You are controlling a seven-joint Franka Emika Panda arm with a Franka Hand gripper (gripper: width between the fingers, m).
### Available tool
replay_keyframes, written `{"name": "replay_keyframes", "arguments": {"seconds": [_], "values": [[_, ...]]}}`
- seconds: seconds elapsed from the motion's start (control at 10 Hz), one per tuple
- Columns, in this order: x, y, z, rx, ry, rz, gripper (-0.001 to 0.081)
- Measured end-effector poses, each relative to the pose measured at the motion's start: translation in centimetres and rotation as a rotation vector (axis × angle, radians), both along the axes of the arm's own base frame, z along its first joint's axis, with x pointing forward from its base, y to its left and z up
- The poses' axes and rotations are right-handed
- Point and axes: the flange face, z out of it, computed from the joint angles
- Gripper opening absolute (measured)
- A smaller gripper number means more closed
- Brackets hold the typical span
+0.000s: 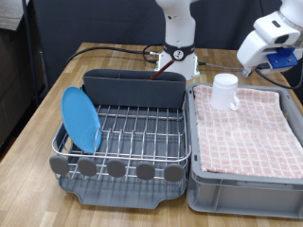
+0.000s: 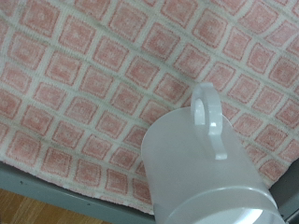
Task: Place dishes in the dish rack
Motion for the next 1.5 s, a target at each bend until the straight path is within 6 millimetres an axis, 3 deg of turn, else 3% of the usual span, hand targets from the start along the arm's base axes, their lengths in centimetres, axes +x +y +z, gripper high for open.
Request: {"name": "replay_keyframes", "arguments": {"seconds": [0.5, 1.0, 1.5], "values": [[0.1, 1.1, -3.1, -0.047, -0.01, 0.026, 0.0802], [-0.3, -0.8, -6.3, -0.008, 0.03, 0.035, 0.0802], [-0.3, -2.3, -7.3, 0.013, 0.048, 0.052, 0.0802]]}}
